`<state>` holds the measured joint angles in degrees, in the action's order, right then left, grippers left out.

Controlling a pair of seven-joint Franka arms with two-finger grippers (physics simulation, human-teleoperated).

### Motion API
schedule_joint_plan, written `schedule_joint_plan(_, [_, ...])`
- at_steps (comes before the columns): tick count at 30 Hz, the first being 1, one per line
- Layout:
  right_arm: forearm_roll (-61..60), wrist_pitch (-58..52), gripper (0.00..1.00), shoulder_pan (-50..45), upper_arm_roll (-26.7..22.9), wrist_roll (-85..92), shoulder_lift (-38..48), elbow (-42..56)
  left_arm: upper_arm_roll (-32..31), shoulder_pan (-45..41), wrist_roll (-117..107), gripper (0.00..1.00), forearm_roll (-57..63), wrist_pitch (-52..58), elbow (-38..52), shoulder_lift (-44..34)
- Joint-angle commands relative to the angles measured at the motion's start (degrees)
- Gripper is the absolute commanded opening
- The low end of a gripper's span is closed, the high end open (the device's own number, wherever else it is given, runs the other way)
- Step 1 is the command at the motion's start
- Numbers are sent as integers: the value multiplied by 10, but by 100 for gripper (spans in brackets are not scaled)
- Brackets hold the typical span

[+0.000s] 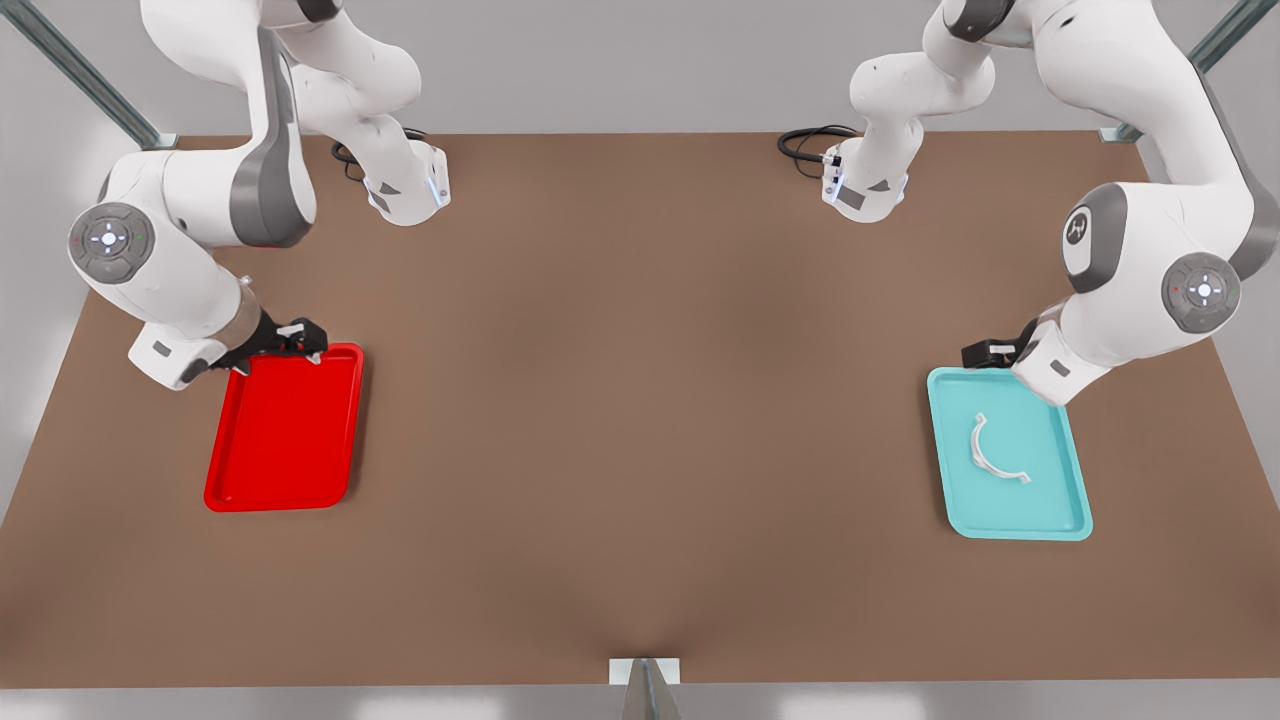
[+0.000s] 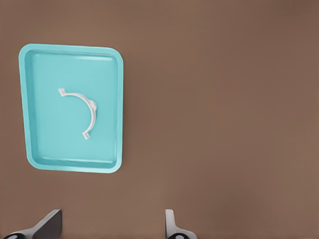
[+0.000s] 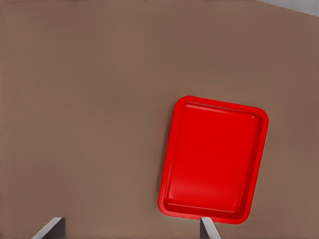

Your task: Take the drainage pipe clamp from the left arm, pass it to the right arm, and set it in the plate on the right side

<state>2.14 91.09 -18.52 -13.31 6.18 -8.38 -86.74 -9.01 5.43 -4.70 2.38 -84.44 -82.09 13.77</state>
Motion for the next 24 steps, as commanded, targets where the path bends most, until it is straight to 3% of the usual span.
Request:
schedule_joint_plan(1, [-8, 14, 100, 3, 0, 3, 0, 0, 0, 0, -6, 100, 1, 1, 0, 0])
schedule_joint_plan(3, [-23, 12, 100, 9, -1, 2, 1, -4, 14, 1, -13, 100, 3, -5, 0, 27])
schedule_joint_plan(7, [-31, 10, 100, 14, -1, 4, 1, -7, 119, 1, -17, 100, 1, -213, -2, 184])
schedule_joint_plan(11, [-31, 9, 100, 14, -1, 4, 1, -8, 144, 26, -164, 100, -26, -372, 1, 299])
schedule_joint_plan(16, [-29, 8, 100, 13, 0, 4, 1, -12, 144, 31, -509, 100, -27, -480, -58, 300])
schedule_joint_plan(24, [-28, 3, 100, 11, 1, 5, 1, -20, 144, 33, -621, 100, -26, -529, -116, 296])
